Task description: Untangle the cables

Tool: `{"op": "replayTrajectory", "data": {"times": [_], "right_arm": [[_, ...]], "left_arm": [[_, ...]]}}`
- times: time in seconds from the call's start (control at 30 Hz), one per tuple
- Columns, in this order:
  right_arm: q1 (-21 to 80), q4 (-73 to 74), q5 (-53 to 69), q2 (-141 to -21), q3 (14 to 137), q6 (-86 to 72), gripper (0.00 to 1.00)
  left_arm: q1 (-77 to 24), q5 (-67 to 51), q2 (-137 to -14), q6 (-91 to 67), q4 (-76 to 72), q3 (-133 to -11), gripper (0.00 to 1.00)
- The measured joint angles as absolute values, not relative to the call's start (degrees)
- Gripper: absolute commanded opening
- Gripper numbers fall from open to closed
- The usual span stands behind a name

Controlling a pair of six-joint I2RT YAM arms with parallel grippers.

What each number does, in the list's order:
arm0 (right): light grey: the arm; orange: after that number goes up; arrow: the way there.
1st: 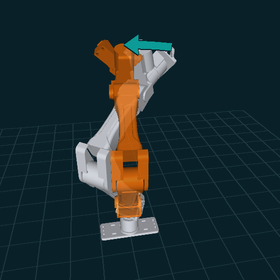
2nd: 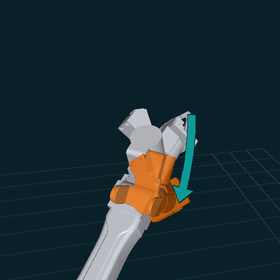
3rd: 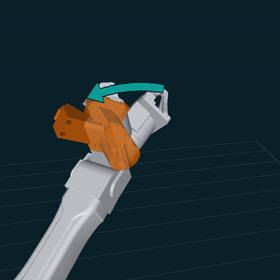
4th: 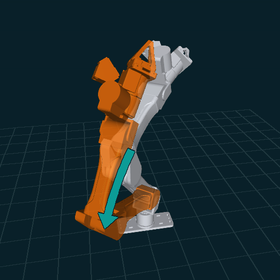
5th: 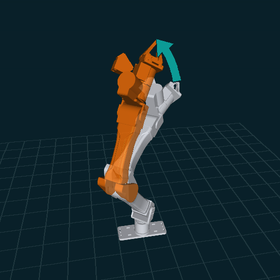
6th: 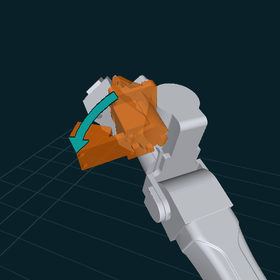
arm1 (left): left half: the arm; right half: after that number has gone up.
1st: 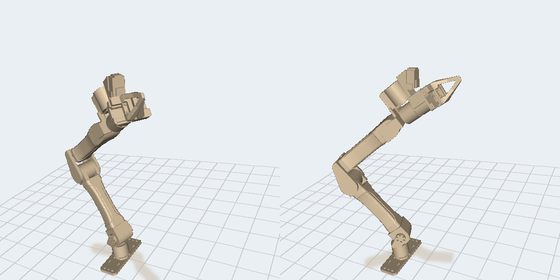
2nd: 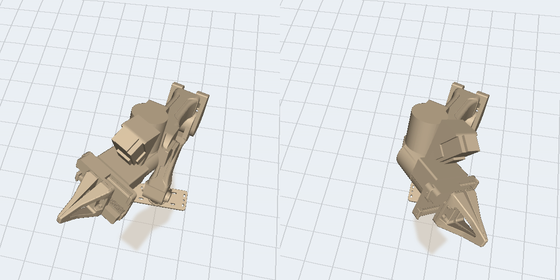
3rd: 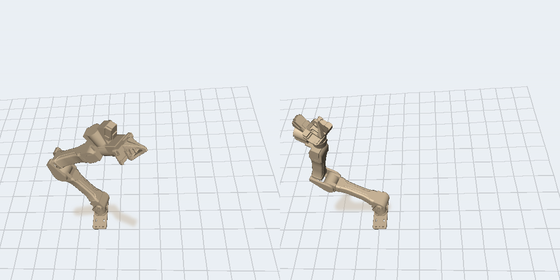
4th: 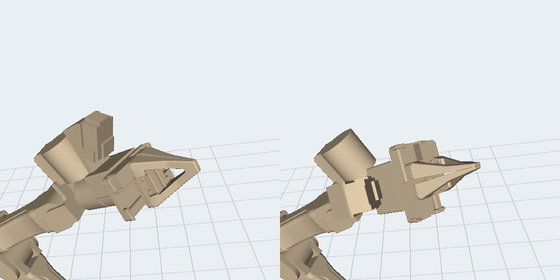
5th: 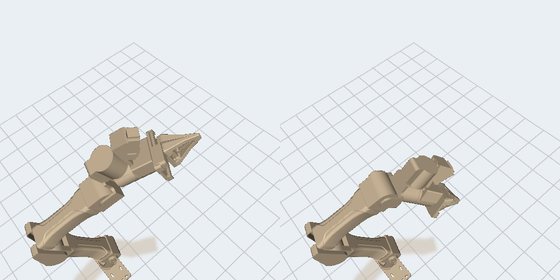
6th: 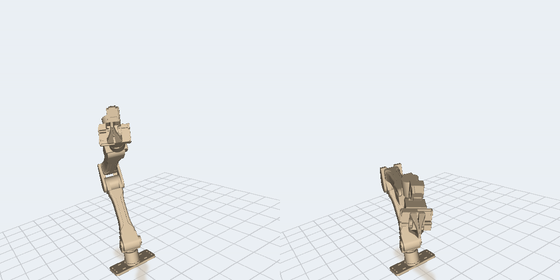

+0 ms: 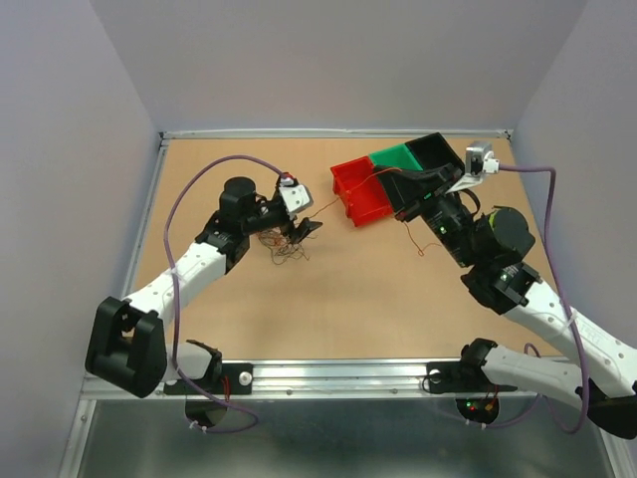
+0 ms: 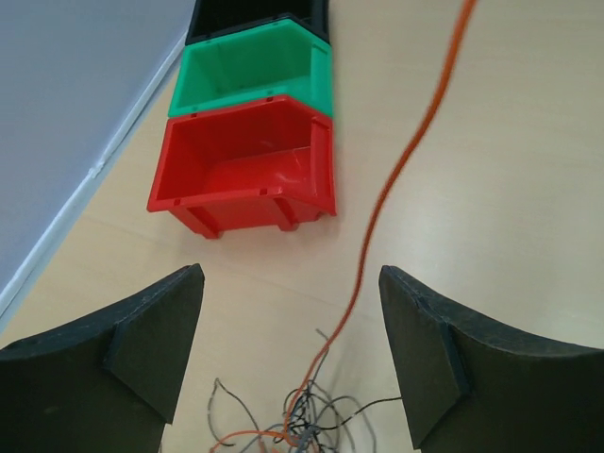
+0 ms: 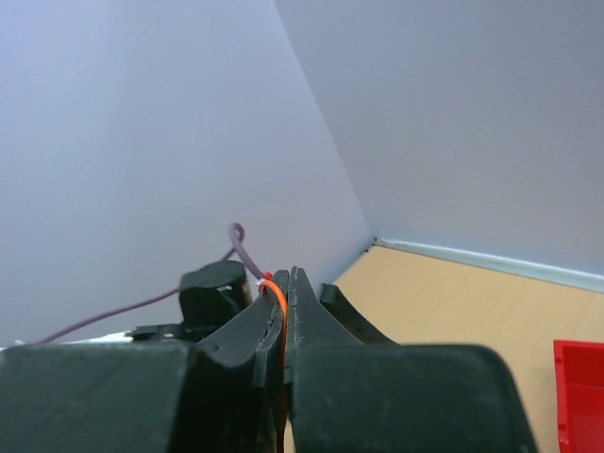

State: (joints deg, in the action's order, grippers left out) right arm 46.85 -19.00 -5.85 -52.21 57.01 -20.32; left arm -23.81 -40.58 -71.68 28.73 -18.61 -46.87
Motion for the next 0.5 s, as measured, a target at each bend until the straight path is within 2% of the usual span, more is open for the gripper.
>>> {"op": "replayTrajectory", "data": {"times": [0.03, 0.1, 0.13, 0.23, 0.4, 0.5], "right_arm": [[46.9, -18.8, -5.5, -52.3, 57.8, -20.3, 0.01], [46.9, -18.4, -4.8, -52.6, 59.9, -20.3, 0.01], [46.9, -18.3, -4.3, -52.9, 61.1, -20.3, 0.01], [46.9, -17.8, -3.7, -53.6, 63.5, -20.3, 0.01], [46.9, -17.1, -3.6, -56.4, 68.5, -20.6, 0.01], [46.9, -17.7, -4.3, -58.7, 72.4, -20.8, 0.01]], "left_arm": [[-24.2, -40.6, -72.9, 29.2, -18.8, -47.4, 0.85], [-24.9, -40.4, -74.6, 29.6, -19.8, -47.8, 0.71], [-25.1, -40.1, -75.2, 29.6, -20.2, -47.8, 0.58], [-25.6, -38.6, -77.6, 29.7, -21.2, -48.4, 0.46], [-25.7, -36.6, -82.2, 29.0, -22.5, -49.0, 0.46], [-25.8, -35.9, -83.5, 28.9, -22.6, -49.0, 0.36]]}}
